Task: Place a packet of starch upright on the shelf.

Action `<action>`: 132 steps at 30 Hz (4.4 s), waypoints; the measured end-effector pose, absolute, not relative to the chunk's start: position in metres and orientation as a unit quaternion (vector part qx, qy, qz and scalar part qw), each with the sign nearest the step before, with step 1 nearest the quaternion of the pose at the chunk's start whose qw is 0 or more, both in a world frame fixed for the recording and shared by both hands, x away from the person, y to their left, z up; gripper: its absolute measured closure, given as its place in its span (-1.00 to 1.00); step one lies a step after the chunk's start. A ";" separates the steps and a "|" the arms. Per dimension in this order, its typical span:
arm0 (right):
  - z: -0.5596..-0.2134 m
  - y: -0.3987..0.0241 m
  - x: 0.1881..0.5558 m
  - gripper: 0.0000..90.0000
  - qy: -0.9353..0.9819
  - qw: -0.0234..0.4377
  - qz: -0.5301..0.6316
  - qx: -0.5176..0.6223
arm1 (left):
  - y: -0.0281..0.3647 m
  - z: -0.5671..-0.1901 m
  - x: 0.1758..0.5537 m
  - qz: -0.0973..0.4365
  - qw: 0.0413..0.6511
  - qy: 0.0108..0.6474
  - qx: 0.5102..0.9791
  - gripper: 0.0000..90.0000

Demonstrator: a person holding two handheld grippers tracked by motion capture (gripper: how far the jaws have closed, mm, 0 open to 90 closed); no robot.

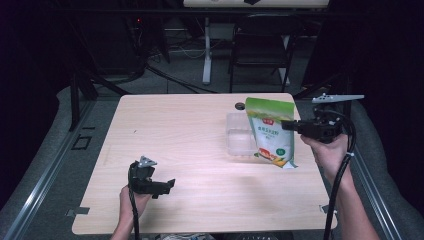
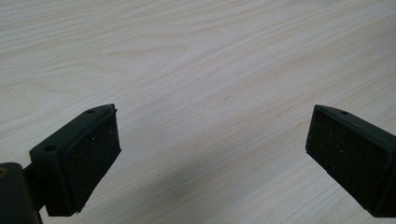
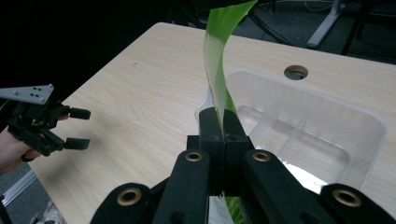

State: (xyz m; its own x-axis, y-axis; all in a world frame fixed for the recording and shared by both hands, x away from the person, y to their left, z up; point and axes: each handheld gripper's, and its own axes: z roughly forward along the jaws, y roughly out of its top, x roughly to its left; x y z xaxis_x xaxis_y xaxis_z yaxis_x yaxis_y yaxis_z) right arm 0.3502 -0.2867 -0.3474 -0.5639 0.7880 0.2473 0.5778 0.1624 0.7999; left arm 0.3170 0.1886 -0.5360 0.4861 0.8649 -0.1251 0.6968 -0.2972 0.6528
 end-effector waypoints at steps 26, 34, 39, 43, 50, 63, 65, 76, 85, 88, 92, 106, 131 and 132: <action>-0.335 -0.297 0.400 1.00 0.714 0.168 0.447 0.512 | 0.192 -0.536 0.316 0.127 0.333 0.491 0.795 -0.94; -0.339 -0.300 0.407 1.00 0.704 0.188 0.438 0.527 | 0.192 -0.536 0.316 0.127 0.332 0.491 0.796 -0.94; -0.345 -0.302 0.414 1.00 0.696 0.197 0.435 0.537 | 0.191 -0.536 0.316 0.125 0.333 0.491 0.795 -0.94; -0.352 -0.303 0.419 1.00 0.686 0.199 0.433 0.549 | 0.192 -0.536 0.316 0.127 0.333 0.491 0.795 -0.94; -0.360 -0.301 0.425 1.00 0.681 0.203 0.429 0.557 | 0.192 -0.536 0.316 0.127 0.333 0.490 0.796 -0.94; -0.376 -0.296 0.434 1.00 0.669 0.208 0.425 0.574 | 0.192 -0.536 0.316 0.127 0.334 0.490 0.795 -0.94; -0.378 -0.296 0.435 1.00 0.667 0.209 0.425 0.575 | 0.192 -0.536 0.316 0.127 0.334 0.490 0.795 -0.94; -0.395 -0.291 0.440 1.00 0.658 0.212 0.423 0.585 | 0.191 -0.536 0.316 0.127 0.334 0.489 0.796 -0.94; -0.417 -0.288 0.443 1.00 0.650 0.211 0.426 0.593 | 0.191 -0.536 0.316 0.126 0.337 0.489 0.795 -0.94; -0.422 -0.289 0.443 1.00 0.648 0.208 0.428 0.595 | 0.191 -0.536 0.316 0.125 0.334 0.490 0.796 -0.94; -0.423 -0.290 0.443 1.00 0.649 0.207 0.427 0.594 | 0.190 -0.536 0.316 0.126 0.336 0.487 0.796 -0.94; -0.434 -0.293 0.436 1.00 0.656 0.214 0.422 0.588 | 0.190 -0.536 0.316 0.125 0.336 0.487 0.797 -0.94; -0.446 -0.303 0.422 1.00 0.647 0.226 0.423 0.593 | 0.186 -0.536 0.318 0.125 0.335 0.483 0.800 -0.94; -0.447 -0.302 0.421 1.00 0.647 0.227 0.423 0.593 | 0.186 -0.536 0.318 0.126 0.336 0.483 0.799 -0.94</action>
